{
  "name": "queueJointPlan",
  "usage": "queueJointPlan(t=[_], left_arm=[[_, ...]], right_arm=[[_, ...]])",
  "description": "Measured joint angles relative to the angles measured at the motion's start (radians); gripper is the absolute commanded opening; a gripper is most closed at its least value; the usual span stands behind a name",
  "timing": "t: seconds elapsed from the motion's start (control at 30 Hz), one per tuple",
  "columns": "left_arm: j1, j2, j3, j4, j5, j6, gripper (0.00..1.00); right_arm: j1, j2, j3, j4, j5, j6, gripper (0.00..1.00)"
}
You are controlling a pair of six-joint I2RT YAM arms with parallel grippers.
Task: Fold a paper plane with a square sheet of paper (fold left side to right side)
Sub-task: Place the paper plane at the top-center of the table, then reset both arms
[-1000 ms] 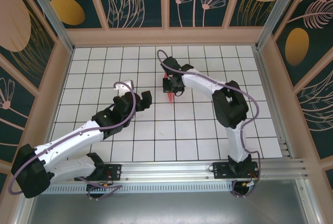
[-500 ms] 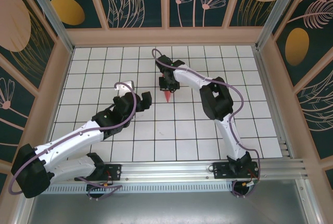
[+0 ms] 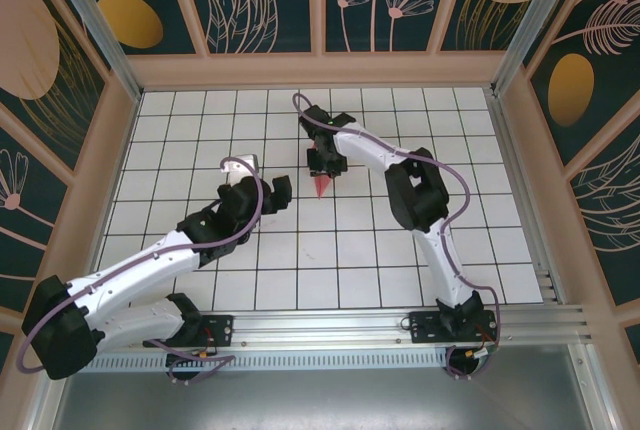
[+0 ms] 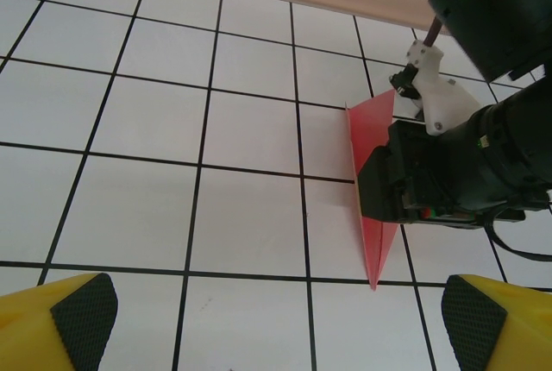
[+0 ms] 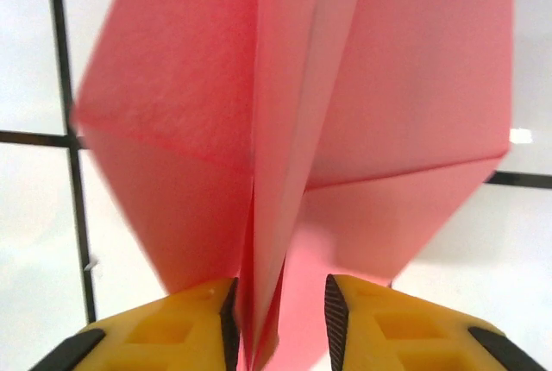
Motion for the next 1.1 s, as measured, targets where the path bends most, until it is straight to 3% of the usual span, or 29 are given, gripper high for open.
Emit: queueJointPlan(t=[0.2,0.43,0.57,0.7,0.77,0.93,1.1], left_arm=[[0.052,0.027,0.016,0.0,0.068,-0.001,0.98],[0.237,0.027,0.017,0.023,0.186,0.017,0.99],[0.38,0.027,0.018,0.061,0.222,0.05,0.98],[0.479,0.027,0.018,0.112,0.212,0.08,0.98],[0.5,0.027,0.001,0.169,0.204,0.11,0.98],[0.577,0.044,-0.134,0.362,0.118,0.218,0.99],[0.586,0.045,-0.305,0.584,0.022,0.352,0.98]], right_arm=[[0.017,-0.215,-0.098,0.009,0.024,-0.003,0.5],[0.003,-0.653,-0.417,0.148,0.115,-0.053,0.63],[-0.116,-0.888,-0.673,0.278,0.152,-0.086,0.75],[-0.276,-1.051,-0.9,0.369,0.195,-0.11,0.97],[-0.324,-1.1,-0.993,0.481,0.187,-0.127,0.99],[-0.579,-1.283,-1.326,0.732,0.194,-0.18,0.99],[-0.628,-1.247,-1.53,1.049,0.193,-0.264,0.99]])
